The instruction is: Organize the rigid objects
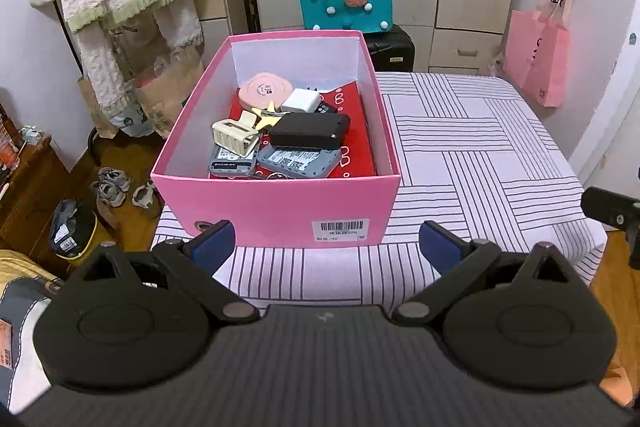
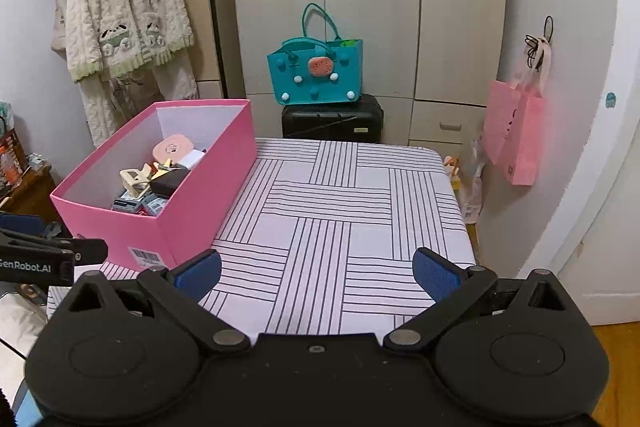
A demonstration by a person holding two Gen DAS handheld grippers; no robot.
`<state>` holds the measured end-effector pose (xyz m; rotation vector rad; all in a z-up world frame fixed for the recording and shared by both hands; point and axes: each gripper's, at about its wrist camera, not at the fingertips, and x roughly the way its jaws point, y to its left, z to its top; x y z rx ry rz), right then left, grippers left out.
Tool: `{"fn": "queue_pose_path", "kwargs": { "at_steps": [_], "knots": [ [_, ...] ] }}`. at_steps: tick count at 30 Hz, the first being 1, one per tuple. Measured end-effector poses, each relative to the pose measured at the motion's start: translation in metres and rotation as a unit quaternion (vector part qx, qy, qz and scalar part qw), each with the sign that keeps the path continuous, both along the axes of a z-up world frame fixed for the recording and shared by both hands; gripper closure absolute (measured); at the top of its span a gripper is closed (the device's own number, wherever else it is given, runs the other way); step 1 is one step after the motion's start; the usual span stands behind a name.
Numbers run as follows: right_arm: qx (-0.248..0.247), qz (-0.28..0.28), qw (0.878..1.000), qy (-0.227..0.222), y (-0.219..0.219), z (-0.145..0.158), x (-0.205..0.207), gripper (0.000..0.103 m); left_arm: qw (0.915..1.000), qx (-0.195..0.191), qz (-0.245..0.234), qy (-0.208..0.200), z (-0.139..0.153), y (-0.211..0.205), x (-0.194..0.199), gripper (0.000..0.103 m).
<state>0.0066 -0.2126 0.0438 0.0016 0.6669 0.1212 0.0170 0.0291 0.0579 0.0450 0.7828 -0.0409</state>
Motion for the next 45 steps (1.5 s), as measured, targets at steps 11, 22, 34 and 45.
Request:
{"fn": "queue_pose_path", "kwargs": {
  "at_steps": [11, 22, 34, 45],
  "knots": [
    [-0.01, 0.002, 1.0, -0.015, 0.006, -0.009, -0.004, 0.0, 1.0, 0.003, -0.002, -0.004, -0.016, 0.002, 0.001, 0.003],
    [0.013, -0.004, 0.999, -0.043, 0.004, -0.022, -0.009, 0.0, 0.9992, 0.002, 0.002, -0.04, -0.02, 0.003, -0.008, 0.003],
    [-0.009, -0.004, 0.998, -0.062, 0.011, -0.023, -0.019, 0.0, 0.9988, 0.011, 0.012, -0.046, -0.022, 0.005, -0.012, 0.003],
    [-0.009, -0.009, 0.998, -0.066, 0.011, -0.021, -0.023, 0.0, 0.9986, 0.015, 0.008, -0.049, -0.022, 0.003, -0.016, 0.003]
  ]
}}
